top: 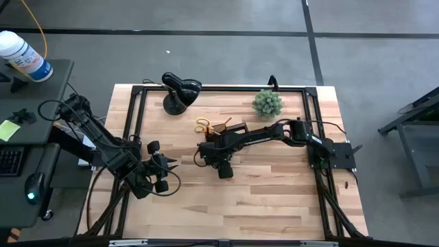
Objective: Pick and place office supplies into organizer
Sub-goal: Put the blue eraser into the black desk organizer
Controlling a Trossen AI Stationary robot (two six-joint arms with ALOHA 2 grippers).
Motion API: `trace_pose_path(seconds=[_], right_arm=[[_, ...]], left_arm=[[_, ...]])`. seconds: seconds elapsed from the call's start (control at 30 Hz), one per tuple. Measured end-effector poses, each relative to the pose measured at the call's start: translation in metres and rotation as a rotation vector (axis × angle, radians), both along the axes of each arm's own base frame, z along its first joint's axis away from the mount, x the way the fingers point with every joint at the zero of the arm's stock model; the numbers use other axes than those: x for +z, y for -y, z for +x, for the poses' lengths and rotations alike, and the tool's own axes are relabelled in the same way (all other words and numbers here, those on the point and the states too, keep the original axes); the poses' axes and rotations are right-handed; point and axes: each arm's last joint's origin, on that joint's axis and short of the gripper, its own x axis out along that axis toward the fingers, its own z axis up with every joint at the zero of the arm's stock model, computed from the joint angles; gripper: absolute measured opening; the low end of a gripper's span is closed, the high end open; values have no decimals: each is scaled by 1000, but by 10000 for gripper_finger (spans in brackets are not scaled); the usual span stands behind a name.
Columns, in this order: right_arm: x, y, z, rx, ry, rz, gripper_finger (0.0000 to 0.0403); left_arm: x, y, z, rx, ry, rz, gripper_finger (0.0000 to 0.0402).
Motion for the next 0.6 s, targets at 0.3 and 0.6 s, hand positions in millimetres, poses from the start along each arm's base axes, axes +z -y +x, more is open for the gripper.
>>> trace_pose_path(seconds=[0.3,0.6], right_arm=[[-6,-1,2,-28,-4,15,171],[-7,-1,2,-31,-5,24,100]], left_arm=[[0,0,0,0,1,-1,72],[0,0,0,1,1,0,72]])
